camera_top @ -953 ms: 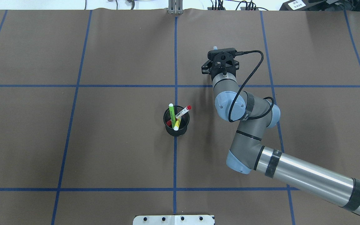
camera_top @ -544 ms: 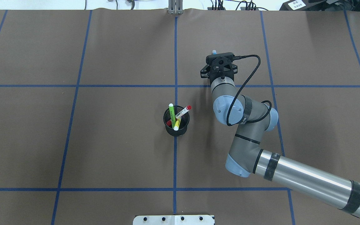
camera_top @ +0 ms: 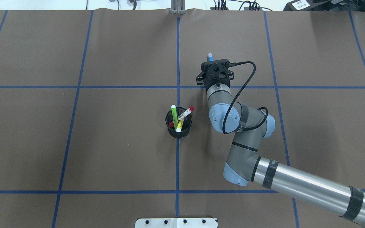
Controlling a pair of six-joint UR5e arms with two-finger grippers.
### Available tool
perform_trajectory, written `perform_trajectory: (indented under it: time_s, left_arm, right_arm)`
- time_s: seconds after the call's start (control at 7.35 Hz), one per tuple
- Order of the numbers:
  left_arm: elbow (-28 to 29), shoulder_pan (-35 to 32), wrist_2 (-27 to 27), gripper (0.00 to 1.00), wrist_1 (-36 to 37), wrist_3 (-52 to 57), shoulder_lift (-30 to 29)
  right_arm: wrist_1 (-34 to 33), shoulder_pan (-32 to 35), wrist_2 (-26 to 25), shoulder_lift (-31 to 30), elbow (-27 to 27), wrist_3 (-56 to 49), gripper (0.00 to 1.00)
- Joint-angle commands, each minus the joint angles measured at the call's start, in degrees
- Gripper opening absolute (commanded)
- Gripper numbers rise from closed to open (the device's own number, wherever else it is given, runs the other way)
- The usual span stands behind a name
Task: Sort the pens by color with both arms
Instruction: 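Lay the blue pen on the table farther from the robot, open right gripper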
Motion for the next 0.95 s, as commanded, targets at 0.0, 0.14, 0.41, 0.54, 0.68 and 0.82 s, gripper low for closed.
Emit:
perform_trajectory:
  time_s: [0.0,0.14,0.41,0.54,0.68,0.82]
  left_arm:
    - [0.0,0.0,0.0,1.00,0.0,0.1,0.0]
    - [0.0,0.0,0.0,1.00,-0.1,0.0,0.0]
    - [-0.1,0.0,-0.1,1.00,0.1,-0.2,-0.5]
    - [-0.1,0.0,-0.2,1.00,0.0,-3.0,-1.6]
    - [-0.7,0.9,-0.2,1.00,0.0,-10.0,-3.9]
    - [-1.9,4.2,-0.2,1.00,0.3,-16.5,-6.0]
  right_arm:
    - [0.0,-0.4,-0.6,0.9,-1.1,0.0,0.38]
    - [0.0,-0.4,-0.5,1.3,-1.1,0.0,0.63]
    - [0.2,-0.3,-0.3,1.9,-0.3,0.4,0.98]
    - [0.6,-0.1,1.8,1.5,1.9,0.2,0.98]
    - [0.4,1.2,7.0,0.9,5.8,-0.3,0.99]
    - [-0.3,3.2,12.1,-2.0,11.1,-0.2,0.99]
